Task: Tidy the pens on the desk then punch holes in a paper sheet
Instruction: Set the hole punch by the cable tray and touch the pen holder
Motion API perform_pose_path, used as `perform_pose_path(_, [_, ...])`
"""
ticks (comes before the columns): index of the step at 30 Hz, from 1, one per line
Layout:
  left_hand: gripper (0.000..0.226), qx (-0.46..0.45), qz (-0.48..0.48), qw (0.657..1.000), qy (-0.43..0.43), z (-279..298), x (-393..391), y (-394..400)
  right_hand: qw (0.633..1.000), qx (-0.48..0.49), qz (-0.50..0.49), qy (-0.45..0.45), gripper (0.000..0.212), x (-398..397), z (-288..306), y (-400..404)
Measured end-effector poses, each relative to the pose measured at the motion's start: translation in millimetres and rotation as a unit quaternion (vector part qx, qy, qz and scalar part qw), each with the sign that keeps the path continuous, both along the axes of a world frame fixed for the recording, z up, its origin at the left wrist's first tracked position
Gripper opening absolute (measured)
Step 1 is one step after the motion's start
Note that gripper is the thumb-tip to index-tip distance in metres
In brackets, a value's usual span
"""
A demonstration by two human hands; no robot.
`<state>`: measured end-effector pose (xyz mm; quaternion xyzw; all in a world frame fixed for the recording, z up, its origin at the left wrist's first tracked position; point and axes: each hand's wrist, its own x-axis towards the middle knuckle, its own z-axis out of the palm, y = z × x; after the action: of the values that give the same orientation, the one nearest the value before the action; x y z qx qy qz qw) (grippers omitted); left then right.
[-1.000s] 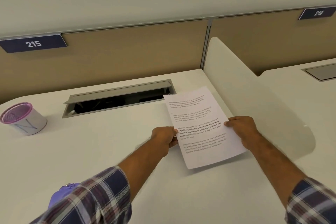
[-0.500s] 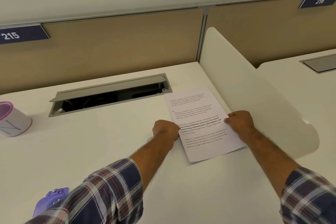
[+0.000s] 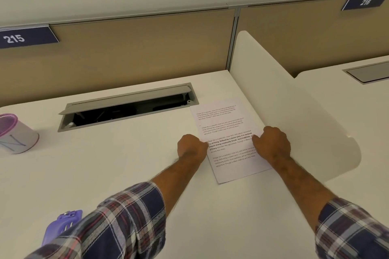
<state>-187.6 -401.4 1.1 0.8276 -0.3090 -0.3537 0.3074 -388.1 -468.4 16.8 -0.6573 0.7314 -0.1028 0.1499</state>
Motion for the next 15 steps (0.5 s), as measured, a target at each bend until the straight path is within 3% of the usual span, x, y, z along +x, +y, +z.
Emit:
perform_pose_path(4, [0.021, -0.027, -0.032, 0.998, -0.044, -1.7, 14.3, 20.3, 0.999, -0.031, 0.043, -0.014, 0.046, 8.8, 2.6, 26.4])
perform_pose_path(7, [0.038, -0.055, -0.073, 0.992, -0.092, -0.2, 29.9, 45.4, 0.996, -0.046, 0.075, -0.028, 0.048, 20.8, 1.7, 51.4])
perform_pose_path(11, [0.038, -0.097, -0.124, 0.972, -0.175, 8.6, 61.5, 93.9, 0.989, -0.060, 0.121, -0.057, 0.048, 43.5, 0.4, 89.7])
perform_pose_path(15, [0.036, -0.125, -0.116, 0.950, -0.260, 18.7, 109.3, 153.2, 0.980, -0.068, 0.166, -0.082, 0.047, 72.3, 0.9, 129.3])
